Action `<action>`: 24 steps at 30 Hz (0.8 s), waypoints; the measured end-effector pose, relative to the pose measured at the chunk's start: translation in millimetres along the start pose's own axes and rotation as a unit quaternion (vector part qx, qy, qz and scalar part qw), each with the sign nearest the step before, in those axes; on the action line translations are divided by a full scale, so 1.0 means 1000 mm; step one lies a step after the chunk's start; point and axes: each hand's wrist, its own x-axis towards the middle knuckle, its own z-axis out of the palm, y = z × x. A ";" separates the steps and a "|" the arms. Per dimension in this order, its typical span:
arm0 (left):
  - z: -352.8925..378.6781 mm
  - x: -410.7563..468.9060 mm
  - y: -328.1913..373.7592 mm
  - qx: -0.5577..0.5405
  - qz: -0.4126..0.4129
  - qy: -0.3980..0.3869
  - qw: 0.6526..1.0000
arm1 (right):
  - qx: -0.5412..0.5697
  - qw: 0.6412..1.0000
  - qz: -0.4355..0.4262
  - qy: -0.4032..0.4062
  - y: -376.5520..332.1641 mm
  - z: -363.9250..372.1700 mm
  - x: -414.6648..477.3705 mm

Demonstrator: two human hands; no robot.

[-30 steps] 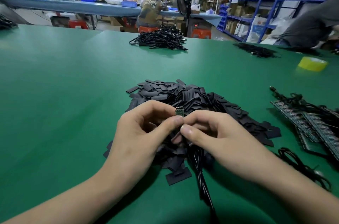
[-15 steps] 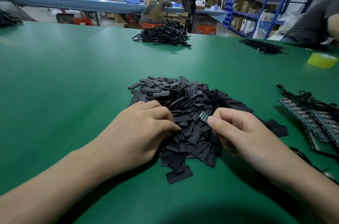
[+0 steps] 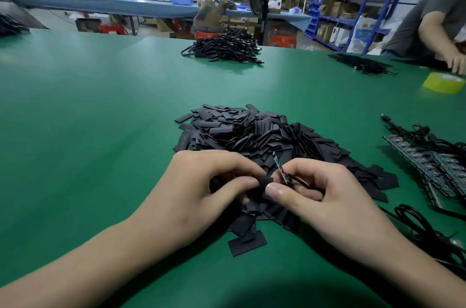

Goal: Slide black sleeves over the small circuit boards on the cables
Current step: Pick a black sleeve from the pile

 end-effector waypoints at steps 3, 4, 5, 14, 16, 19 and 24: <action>0.007 -0.003 0.004 -0.049 -0.024 0.030 0.998 | 0.028 1.000 0.010 -0.004 -0.003 0.000 0.000; 0.006 -0.002 0.006 -0.025 -0.006 0.037 0.999 | 0.035 0.999 0.013 -0.004 -0.004 -0.001 0.001; 0.005 -0.002 0.007 0.011 0.014 0.041 0.999 | 0.040 0.999 0.015 -0.003 -0.004 -0.001 0.000; 0.002 0.000 0.003 0.017 -0.013 0.102 0.995 | 0.093 0.995 0.025 0.007 -0.003 -0.007 0.005; 0.000 0.000 0.000 -0.021 -0.050 0.112 0.992 | 0.051 0.998 0.027 0.005 -0.002 -0.011 0.006; 0.001 0.000 -0.002 -0.039 -0.062 0.108 0.991 | -0.063 0.998 -0.008 -0.027 -0.003 -0.011 0.005; 0.001 0.000 0.000 -0.037 -0.050 0.096 0.993 | -0.127 0.991 -0.017 -0.030 -0.010 -0.010 0.002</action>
